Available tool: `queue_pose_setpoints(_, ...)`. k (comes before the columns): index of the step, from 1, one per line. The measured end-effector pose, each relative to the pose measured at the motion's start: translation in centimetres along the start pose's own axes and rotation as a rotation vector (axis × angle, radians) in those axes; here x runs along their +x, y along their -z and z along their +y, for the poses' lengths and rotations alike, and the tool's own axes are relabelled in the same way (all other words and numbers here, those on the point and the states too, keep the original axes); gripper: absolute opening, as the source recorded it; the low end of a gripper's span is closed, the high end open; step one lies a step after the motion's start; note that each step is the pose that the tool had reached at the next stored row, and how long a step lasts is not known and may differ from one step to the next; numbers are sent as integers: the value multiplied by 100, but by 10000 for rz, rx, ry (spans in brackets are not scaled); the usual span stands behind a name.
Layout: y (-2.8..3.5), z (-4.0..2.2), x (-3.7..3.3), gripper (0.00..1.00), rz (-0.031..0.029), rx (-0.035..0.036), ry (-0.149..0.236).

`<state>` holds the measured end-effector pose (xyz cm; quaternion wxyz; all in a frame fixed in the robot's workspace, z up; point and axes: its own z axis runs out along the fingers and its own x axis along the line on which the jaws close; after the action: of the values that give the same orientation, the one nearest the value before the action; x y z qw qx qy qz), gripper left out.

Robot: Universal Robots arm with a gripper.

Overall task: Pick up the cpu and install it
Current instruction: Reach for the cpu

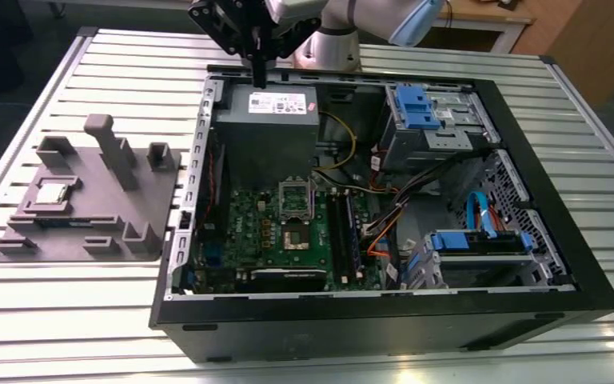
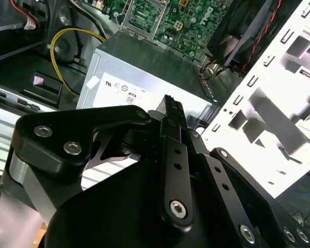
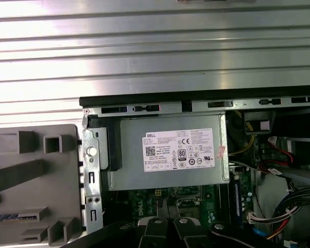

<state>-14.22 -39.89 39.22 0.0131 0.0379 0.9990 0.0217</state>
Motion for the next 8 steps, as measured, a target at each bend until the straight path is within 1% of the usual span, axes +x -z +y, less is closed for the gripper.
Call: queue_pose_setpoints(8, -1, -2, 29, 10, 0, -1, 1)
